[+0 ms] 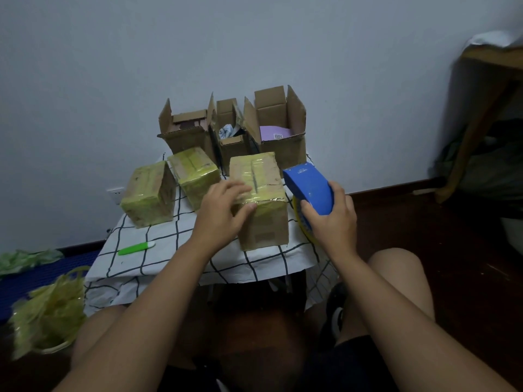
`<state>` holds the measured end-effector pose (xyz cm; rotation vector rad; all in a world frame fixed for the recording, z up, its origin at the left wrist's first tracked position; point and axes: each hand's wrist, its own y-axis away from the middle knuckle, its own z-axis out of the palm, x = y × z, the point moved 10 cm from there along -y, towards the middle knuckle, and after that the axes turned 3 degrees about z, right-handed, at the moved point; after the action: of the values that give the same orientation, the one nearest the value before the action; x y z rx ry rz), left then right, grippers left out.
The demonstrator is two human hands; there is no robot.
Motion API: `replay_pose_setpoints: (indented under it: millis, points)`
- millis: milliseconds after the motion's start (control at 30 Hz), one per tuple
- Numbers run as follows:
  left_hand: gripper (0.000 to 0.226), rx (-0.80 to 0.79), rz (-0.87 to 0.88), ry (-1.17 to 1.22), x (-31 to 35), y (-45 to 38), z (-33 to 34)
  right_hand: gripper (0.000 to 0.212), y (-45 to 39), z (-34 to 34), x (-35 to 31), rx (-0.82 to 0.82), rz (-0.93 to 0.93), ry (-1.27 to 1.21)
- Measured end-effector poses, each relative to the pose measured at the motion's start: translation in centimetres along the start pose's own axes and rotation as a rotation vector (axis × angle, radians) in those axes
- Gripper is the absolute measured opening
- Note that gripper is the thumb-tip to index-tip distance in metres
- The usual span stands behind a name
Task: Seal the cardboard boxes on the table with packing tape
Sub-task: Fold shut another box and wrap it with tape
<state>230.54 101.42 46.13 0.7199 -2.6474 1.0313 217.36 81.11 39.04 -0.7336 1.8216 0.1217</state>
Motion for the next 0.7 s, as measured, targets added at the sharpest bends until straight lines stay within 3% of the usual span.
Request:
replay_pose_setpoints:
  millis: [100, 300, 433, 533, 700]
  points:
    - [0.006, -0.022, 0.058, -0.085, 0.9, -0.7, 0.6, 0.067, 0.1, -0.1, 0.1, 0.008, 0.008, -0.001]
    - [0.008, -0.014, 0.109, -0.156, 1.7, -0.4, 0.9, 0.065, 0.2, -0.3, 0.2, 0.015, 0.024, -0.003]
    - [0.035, -0.066, 0.163, -0.191, 3.5, -1.3, 1.8, 0.066, 0.1, -0.2, 0.2, 0.019, 0.021, 0.005]
    - [0.017, -0.060, 0.186, -0.202, 4.3, -2.1, 2.6, 0.066, 0.1, -0.2, 0.2, 0.021, 0.018, 0.005]
    - [0.011, -0.033, 0.122, -0.197, 4.4, -2.0, 2.8, 0.067, 0.1, -0.2, 0.3, 0.016, 0.018, 0.011]
